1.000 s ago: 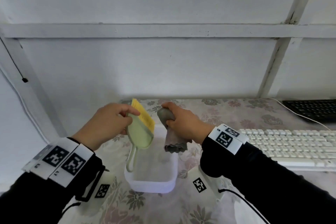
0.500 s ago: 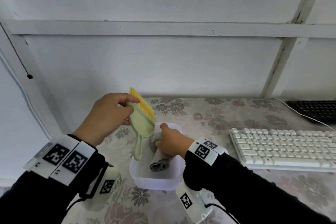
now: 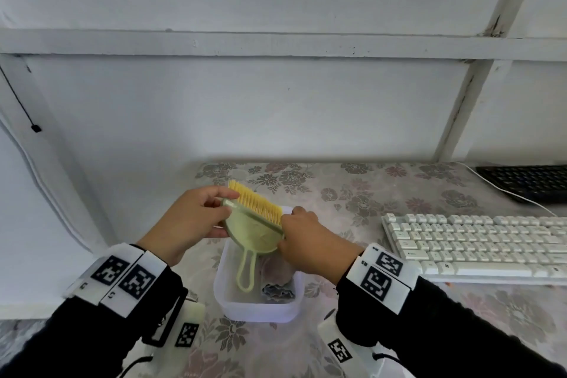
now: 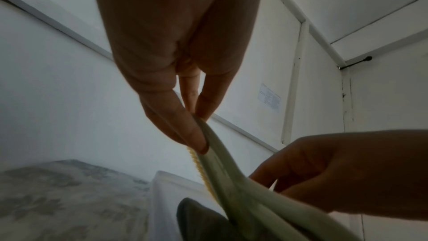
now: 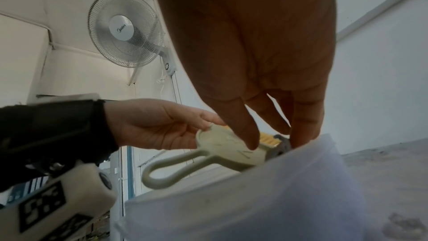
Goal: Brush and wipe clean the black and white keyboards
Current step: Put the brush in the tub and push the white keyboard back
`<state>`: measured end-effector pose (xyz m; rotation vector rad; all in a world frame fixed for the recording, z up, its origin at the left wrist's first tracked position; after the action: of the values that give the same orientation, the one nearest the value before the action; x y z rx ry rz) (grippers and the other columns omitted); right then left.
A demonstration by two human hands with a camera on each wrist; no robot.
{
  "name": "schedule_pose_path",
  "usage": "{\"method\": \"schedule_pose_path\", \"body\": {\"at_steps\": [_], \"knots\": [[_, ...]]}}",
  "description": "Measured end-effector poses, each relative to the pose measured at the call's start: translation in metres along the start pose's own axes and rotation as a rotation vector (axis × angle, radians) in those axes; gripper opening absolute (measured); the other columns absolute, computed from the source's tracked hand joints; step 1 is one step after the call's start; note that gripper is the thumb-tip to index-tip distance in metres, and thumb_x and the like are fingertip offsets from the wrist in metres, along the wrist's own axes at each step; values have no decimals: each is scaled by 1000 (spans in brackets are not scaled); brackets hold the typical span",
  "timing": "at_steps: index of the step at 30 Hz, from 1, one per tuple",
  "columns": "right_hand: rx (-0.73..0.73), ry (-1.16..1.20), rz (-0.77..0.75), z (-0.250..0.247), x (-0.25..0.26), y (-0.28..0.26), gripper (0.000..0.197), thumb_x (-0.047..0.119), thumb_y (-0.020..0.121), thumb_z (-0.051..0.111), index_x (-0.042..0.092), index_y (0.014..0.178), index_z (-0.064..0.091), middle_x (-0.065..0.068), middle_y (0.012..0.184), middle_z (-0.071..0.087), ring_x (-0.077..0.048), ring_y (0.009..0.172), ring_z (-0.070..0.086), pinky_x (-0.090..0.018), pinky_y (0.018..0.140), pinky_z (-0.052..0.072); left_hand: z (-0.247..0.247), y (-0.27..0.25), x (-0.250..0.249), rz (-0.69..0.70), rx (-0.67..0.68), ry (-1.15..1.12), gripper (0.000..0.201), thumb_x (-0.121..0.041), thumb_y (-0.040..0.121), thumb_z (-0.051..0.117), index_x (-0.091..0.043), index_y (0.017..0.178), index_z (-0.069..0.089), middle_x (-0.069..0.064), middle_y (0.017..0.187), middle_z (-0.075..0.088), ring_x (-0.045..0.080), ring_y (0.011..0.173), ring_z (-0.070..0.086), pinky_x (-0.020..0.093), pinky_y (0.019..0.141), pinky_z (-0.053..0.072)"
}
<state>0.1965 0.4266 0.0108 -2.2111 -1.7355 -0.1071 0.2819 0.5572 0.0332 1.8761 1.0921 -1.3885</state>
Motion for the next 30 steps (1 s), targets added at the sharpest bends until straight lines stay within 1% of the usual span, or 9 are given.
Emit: {"method": "schedule_pose_path", "body": {"at_steps": [2,3,5,8,11,14,20,24,30], "knots": [[-21,3,-4,1,-2,-4,13,8,92,46,12,82,38,-17,123,40,-32,110,39,-30,78,29,2,2,6,-14,12,24,29,6,89,49,-14,105,63,4,75,45,15,65,54,26,65,58],[-31,12,-8,2,-4,-5,12,10,92,47,12,84,38,-16,123,40,-32,111,38,-30,79,29,3,3,9,-17,23,53,31,7,89,50,-14,107,63,4,73,44,14,64,53,26,65,58],[-29,17,-30,2,-5,-10,10,17,92,49,10,98,43,-13,125,38,-31,111,37,-31,84,33,3,5,15,-18,27,143,34,6,88,51,-17,109,63,2,70,43,13,62,52,27,66,57],[-27,56,-44,8,-9,-15,36,27,93,51,5,121,43,-12,132,32,-29,115,36,-34,95,35,0,8,24,-23,2,294,39,3,85,52,-24,110,64,1,71,48,15,61,54,30,65,53],[-20,94,-43,14,-11,-18,50,32,93,52,5,132,36,-10,137,29,-28,120,35,-35,100,35,3,8,30,-35,35,430,42,-2,85,51,-28,116,61,4,89,59,18,68,60,30,68,55],[0,117,-46,19,-12,-23,61,34,94,52,5,141,27,-8,144,22,-28,127,31,-36,106,33,7,8,30,-34,55,481,42,-3,87,48,-28,121,57,2,101,56,17,75,60,24,64,51],[23,163,-74,18,-21,-40,69,38,94,51,5,146,19,-6,152,14,-28,137,23,-36,111,27,23,1,3,82,23,728,43,-16,87,56,-22,130,49,4,130,38,15,111,44,22,87,34],[11,218,-28,11,-49,-54,74,43,94,50,7,148,17,-3,156,11,-24,142,17,-34,114,21,57,-8,-29,231,57,754,46,-23,90,56,-21,134,44,0,134,36,12,117,41,22,97,29],[-50,250,61,-7,-127,-87,78,46,93,50,13,151,10,2,159,8,-14,144,13,-26,115,16,118,-20,-56,305,204,674,51,-33,91,53,-28,139,36,-7,140,37,9,126,40,22,98,34]]}}
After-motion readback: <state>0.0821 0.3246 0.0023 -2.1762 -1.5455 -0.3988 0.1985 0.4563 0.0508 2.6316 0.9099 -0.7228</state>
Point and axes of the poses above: each hand's wrist, its own y-axis towards the middle knuckle, its own z-axis out of the palm, x = y × z, the point moved 6 cm from there along y, towards the middle knuckle
